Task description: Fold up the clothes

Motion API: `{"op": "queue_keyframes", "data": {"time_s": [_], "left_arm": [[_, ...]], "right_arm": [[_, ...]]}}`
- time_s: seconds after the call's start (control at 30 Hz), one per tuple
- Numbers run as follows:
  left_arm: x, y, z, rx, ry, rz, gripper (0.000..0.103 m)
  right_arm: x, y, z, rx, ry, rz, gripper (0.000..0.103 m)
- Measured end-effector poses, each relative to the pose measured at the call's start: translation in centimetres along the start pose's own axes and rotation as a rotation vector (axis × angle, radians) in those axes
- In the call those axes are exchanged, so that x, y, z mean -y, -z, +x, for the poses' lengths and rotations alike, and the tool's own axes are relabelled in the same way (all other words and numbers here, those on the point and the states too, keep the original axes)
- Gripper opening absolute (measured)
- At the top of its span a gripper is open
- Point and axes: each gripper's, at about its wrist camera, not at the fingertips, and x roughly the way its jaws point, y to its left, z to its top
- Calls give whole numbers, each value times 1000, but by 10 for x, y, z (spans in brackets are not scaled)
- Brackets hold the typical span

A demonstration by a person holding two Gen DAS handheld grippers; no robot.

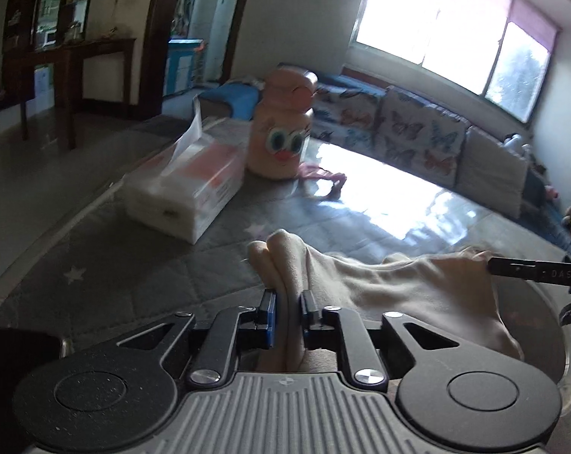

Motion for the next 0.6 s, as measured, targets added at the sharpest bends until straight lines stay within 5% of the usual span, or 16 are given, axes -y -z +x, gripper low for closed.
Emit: {"op": "queue_keyframes", "data": {"time_s": [0.13, 0.3, 0.6], "left_arm": [[-4, 2, -2, 11, -31, 18, 18], [11, -10, -1, 49, 11, 49, 18], [45, -18, 50, -19, 90, 109, 18]], "right_arm": [[-6, 2, 3, 4, 51, -72, 13], [-19, -4, 11, -4, -5, -119, 13], [-51, -14, 57, -50, -96, -171, 18]]}}
